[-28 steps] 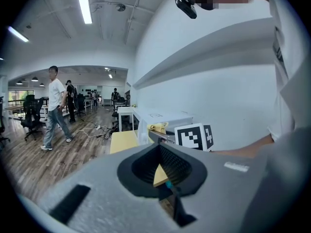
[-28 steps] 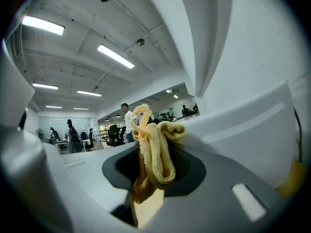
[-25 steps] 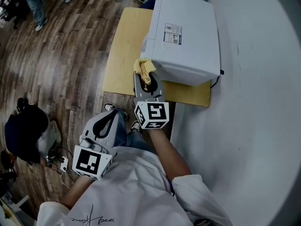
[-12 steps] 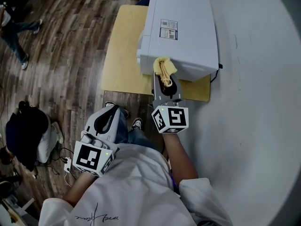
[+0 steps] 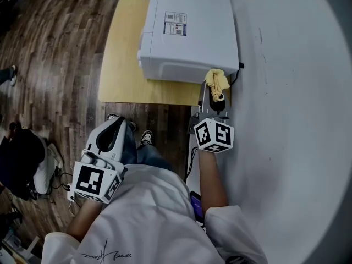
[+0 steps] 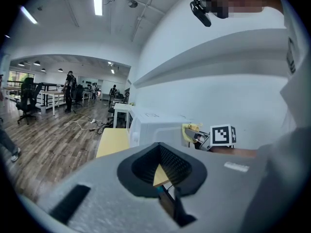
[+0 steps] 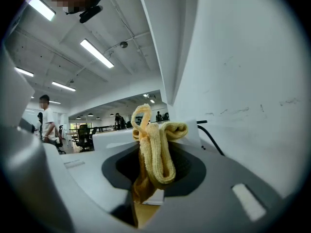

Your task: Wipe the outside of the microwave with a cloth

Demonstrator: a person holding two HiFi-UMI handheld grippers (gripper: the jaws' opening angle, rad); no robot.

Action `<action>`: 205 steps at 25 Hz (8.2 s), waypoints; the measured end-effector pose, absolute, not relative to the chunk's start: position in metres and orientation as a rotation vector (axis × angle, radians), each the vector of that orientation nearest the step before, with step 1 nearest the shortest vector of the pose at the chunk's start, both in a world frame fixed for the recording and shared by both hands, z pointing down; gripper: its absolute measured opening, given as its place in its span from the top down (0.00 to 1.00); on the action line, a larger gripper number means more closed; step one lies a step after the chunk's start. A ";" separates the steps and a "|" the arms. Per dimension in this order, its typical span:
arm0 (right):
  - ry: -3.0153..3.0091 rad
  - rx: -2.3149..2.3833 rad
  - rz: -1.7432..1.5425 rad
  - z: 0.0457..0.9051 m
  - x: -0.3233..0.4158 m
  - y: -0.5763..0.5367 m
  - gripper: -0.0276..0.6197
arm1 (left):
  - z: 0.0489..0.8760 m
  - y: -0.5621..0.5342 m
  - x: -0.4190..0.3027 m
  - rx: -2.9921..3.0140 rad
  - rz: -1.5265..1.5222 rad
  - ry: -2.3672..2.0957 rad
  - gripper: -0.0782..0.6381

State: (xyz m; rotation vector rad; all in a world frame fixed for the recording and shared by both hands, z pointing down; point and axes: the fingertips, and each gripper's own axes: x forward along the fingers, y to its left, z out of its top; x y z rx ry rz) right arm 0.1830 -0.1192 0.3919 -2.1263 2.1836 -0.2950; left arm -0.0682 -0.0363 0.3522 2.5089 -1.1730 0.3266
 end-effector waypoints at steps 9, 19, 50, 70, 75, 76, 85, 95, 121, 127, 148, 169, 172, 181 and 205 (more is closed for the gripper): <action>2.017 -2.271 -0.321 0.411 0.244 -0.112 0.78 | 0.355 -0.033 -0.069 2.497 0.357 -1.170 0.90; 1.997 -2.321 -0.342 0.433 0.258 -0.125 0.78 | 0.355 -0.032 -0.068 2.489 0.358 -1.172 0.90; 2.058 -2.224 -0.331 0.441 0.217 -0.130 0.77 | 0.365 -0.026 -0.065 2.489 0.396 -1.126 0.90; 2.221 -2.101 -0.355 0.448 0.139 -0.142 0.77 | 0.363 -0.020 -0.078 2.472 0.367 -1.132 0.90; 2.277 -2.076 -0.364 0.452 0.112 -0.145 0.77 | 0.363 -0.021 -0.083 2.469 0.361 -1.135 0.90; 2.282 -2.070 -0.367 0.452 0.108 -0.146 0.77 | 0.364 -0.021 -0.084 2.467 0.359 -1.135 0.90; 2.353 -2.012 -0.388 0.459 0.070 -0.152 0.77 | 0.364 -0.023 -0.101 2.446 0.362 -1.167 0.90; 2.443 -1.934 -0.403 0.464 0.027 -0.158 0.77 | 0.363 -0.024 -0.114 2.433 0.354 -1.186 0.90; 2.600 -1.645 -0.484 0.452 -0.041 -0.135 0.77 | 0.357 -0.018 -0.108 2.443 0.353 -1.197 0.90; 2.548 -1.734 -0.482 0.454 -0.005 -0.126 0.77 | 0.358 -0.018 -0.093 2.460 0.344 -1.160 0.90; 2.220 -2.179 -0.471 0.474 0.172 -0.118 0.77 | 0.361 -0.028 -0.069 2.473 0.369 -1.116 0.90; 1.971 -2.442 -0.439 0.506 0.258 -0.128 0.78 | 0.363 -0.032 -0.069 2.463 0.405 -1.136 0.90; 1.996 -2.418 -0.447 0.508 0.249 -0.130 0.78 | 0.364 -0.032 -0.068 2.463 0.410 -1.131 0.90; 2.037 -2.377 -0.463 0.511 0.227 -0.131 0.78 | 0.366 -0.032 -0.067 2.460 0.412 -1.115 0.90; 2.307 -2.127 -0.522 0.520 0.107 -0.147 0.78 | 0.368 -0.034 -0.080 2.438 0.405 -1.138 0.90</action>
